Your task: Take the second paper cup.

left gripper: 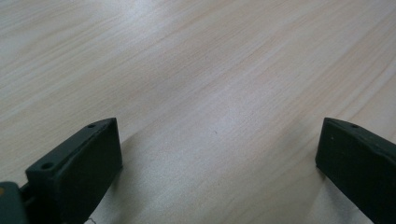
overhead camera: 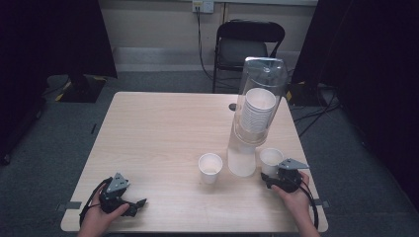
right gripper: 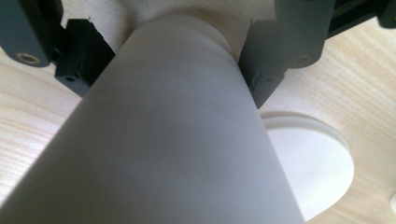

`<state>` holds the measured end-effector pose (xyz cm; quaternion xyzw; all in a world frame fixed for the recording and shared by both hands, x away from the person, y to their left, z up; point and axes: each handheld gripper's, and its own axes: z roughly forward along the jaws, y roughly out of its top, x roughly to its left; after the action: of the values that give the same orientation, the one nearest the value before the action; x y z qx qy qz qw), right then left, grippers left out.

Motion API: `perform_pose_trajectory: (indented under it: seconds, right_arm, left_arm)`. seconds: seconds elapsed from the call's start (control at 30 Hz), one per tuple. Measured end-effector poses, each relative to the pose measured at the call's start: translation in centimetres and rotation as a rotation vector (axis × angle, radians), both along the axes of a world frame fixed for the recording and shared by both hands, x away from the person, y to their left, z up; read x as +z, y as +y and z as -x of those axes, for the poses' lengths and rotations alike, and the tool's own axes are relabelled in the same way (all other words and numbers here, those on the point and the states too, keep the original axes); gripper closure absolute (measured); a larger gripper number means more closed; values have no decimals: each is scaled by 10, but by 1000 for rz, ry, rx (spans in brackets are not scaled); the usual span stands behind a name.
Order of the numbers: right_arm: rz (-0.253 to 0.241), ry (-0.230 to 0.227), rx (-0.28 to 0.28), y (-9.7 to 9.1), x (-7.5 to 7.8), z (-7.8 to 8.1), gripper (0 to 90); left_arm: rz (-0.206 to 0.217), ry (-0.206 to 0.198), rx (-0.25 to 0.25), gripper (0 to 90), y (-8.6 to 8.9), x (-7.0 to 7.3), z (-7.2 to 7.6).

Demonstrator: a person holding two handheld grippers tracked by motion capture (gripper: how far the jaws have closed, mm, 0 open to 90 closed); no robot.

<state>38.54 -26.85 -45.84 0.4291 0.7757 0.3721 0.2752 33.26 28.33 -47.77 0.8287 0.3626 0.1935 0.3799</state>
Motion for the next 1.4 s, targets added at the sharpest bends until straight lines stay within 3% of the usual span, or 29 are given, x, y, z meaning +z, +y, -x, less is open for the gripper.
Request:
perform_pose_trajectory:
  seconds: [0.2, 0.53, 0.77, 0.97, 1.2, 1.4]
  right_arm:
    - [-15, -13, -11, -1, 0, 4, 270]
    - [-27, -27, -2, 0, 0, 8, 249]
    - [-58, -30, -25, -11, 0, 16, 220]
    - [-42, -31, -4, -17, 6, 28, 211]
    - [-64, -2, 23, -28, 6, 40, 177]
    - [-26, 24, 50, -33, 0, 53, 160]
  left_arm:
    - [1, 0, 0, 0, 0, 0, 0]
    - [-1, -1, -1, 0, 0, 0, -1]
    - [0, -1, 0, 0, 0, 0, -1]
    - [-1, -1, -1, 0, 0, 0, -1]
    - [0, -1, 0, 0, 0, 0, -1]
    - [0, -2, -1, 0, 0, 0, -1]
